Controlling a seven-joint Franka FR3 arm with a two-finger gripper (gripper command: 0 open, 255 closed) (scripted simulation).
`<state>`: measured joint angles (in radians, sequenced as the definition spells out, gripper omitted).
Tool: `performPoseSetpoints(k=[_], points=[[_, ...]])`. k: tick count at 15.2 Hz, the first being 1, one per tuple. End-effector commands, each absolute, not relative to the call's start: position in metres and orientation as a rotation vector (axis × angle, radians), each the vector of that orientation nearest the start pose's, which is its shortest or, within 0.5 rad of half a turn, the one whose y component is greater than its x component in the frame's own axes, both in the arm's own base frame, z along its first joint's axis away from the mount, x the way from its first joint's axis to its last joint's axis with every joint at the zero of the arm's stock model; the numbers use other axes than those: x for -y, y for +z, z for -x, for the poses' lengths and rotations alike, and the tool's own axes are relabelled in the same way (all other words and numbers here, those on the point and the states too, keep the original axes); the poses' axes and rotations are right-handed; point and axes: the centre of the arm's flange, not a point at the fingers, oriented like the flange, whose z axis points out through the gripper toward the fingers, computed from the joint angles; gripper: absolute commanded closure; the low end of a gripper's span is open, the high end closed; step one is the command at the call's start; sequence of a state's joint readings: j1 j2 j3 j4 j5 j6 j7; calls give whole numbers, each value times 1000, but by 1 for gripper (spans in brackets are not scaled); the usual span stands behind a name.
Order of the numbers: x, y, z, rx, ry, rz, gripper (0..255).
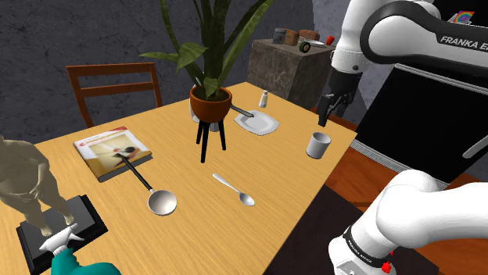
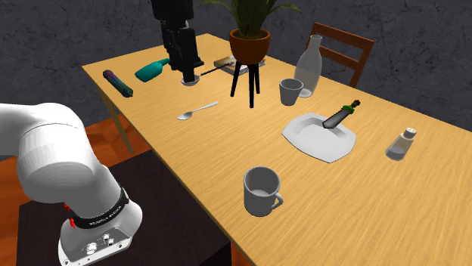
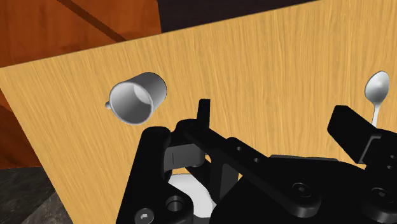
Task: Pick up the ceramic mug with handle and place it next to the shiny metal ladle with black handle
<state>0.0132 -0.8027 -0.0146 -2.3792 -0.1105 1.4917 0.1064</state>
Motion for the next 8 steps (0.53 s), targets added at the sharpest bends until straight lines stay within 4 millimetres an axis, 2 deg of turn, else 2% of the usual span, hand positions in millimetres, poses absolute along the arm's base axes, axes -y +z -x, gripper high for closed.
performPoseSetpoints(k=[1,8], points=[[14,579,-293,-173,129,3239,0],[79,515,-315,-168,116,3225,0]])
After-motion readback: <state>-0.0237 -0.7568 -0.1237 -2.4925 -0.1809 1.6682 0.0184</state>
